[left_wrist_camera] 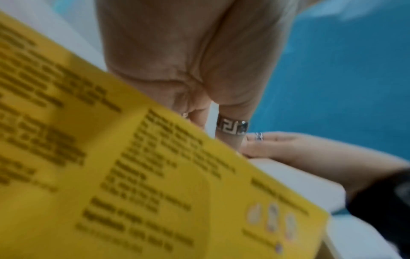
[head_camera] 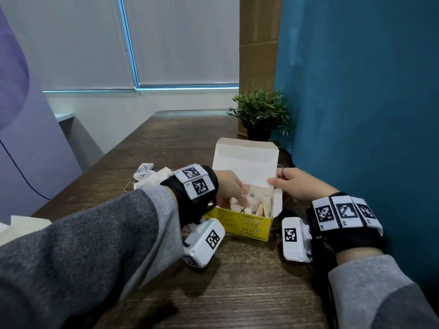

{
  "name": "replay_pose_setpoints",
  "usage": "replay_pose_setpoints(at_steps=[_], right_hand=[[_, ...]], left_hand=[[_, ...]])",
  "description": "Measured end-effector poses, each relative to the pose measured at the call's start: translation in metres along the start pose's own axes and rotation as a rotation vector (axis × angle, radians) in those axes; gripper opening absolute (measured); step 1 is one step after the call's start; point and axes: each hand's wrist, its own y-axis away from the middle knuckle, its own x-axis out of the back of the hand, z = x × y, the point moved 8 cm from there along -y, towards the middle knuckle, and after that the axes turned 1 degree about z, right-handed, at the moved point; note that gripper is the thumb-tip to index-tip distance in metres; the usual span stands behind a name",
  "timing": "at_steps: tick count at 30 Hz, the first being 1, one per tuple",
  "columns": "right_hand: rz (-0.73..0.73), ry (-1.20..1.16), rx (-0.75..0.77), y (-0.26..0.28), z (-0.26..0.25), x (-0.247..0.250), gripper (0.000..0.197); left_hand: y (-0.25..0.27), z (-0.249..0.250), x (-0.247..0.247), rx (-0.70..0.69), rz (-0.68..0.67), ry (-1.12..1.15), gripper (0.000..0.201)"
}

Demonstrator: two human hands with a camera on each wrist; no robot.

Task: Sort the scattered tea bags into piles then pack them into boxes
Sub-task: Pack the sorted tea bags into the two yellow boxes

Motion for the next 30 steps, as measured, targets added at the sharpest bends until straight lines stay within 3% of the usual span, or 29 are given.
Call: replay_pose_setpoints(at_steps=[3,6,8,11,15,18,22,24,27,30], right_hand=[[-0.008,-0.001,-0.001,-0.001,0.001,0.000,0.025],[-0.013,0.016,-0.003,0.000,0.001,0.000,0.023],[-0.019,0.020,0.001,0.000,0.000,-0.001,0.022],[-0.033,0.016,0.001,-0.001,0.000,-0.003,0.026],[-0.032,0.036,-0.003,-0.002,0.001,-0.004,0.032],[-0.018,0.063,-0.001,-0.001,-0.003,-0.003,0.029],[-0.001,0.068,-0.016,-0.001,-0.003,-0.002,0.030],[0.011,0.075,-0.022,-0.001,-0.002,-0.001,0.030],[0.005,0.082,-0.039,-0.001,-0.001,-0.001,0.032],[-0.008,0.084,-0.059,0.000,0.002,-0.002,0.034]], left_hand=[[0.005,-0.004,0.006,0.036,-0.026,0.101,0.008],[0.003,-0.008,0.013,0.035,0.027,-0.064,0.009],[0.003,-0.006,0.016,0.007,0.032,-0.256,0.022],[0.013,0.004,0.033,-0.074,0.038,-0.225,0.031],[0.042,-0.002,0.097,-0.140,0.238,0.048,0.021],[0.052,-0.040,0.137,-0.067,0.355,-0.119,0.015],[0.054,-0.104,0.123,0.118,0.056,-0.447,0.020],[0.057,-0.122,0.107,0.146,-0.072,-0.568,0.043],[0.058,-0.128,0.089,0.142,-0.115,-0.634,0.065],[0.048,-0.124,0.078,0.082,-0.087,-0.770,0.062]])
